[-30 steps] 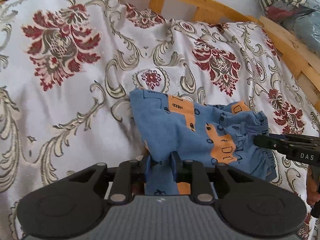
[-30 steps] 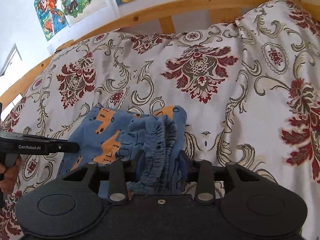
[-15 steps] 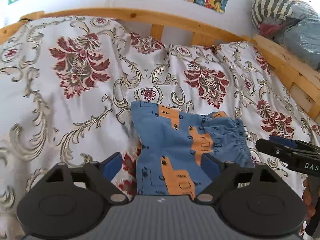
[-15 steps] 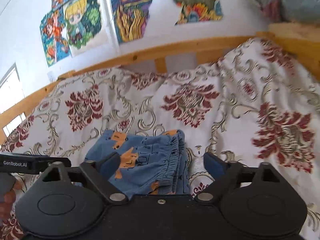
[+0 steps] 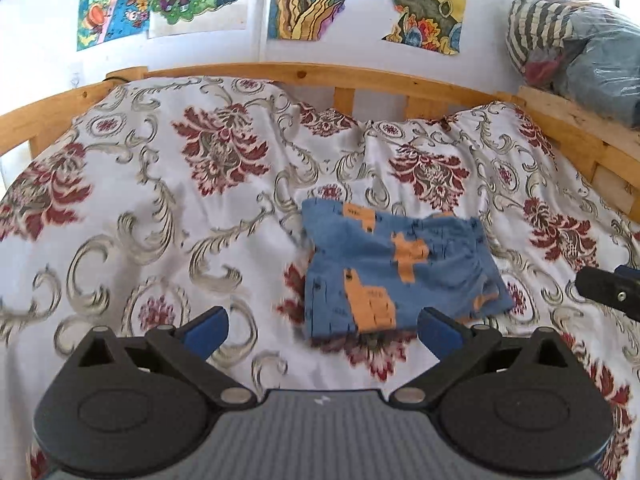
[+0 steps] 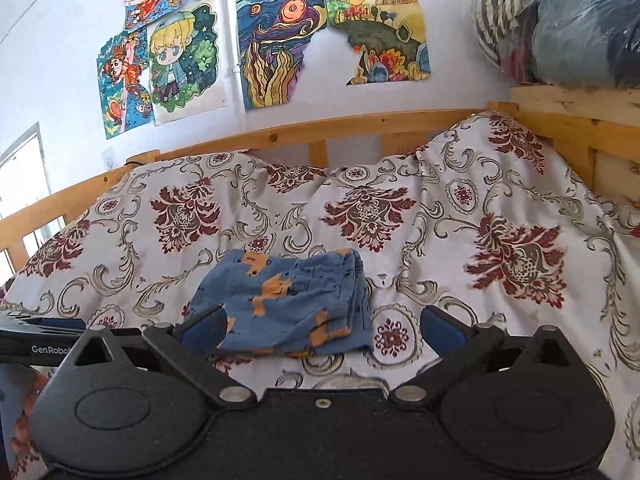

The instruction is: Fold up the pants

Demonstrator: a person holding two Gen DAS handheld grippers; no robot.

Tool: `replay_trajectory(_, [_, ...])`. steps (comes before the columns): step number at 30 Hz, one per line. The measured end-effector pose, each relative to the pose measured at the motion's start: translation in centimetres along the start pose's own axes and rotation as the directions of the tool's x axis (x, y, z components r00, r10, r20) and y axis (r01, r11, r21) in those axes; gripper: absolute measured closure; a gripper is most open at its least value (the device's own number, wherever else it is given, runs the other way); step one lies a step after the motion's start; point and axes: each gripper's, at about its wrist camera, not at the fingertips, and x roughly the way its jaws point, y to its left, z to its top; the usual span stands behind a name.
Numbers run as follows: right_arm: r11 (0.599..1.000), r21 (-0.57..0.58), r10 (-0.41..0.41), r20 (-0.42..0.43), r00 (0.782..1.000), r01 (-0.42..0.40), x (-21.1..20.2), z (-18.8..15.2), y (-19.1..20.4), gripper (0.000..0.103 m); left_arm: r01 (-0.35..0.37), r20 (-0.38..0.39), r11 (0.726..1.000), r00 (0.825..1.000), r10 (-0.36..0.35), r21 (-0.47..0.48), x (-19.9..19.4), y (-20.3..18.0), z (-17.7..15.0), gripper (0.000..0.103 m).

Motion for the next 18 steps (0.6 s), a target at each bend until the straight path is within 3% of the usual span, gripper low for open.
replay_trajectory(18, [0.999, 0.037, -0.037, -0.017, 0.999, 0.038, -1.0, -2.5, -0.2, 0.001, -0.005, 0.032, 1.0, 0.999, 0.005, -0.008, -1.8, 0.7, -3.6, 0.0])
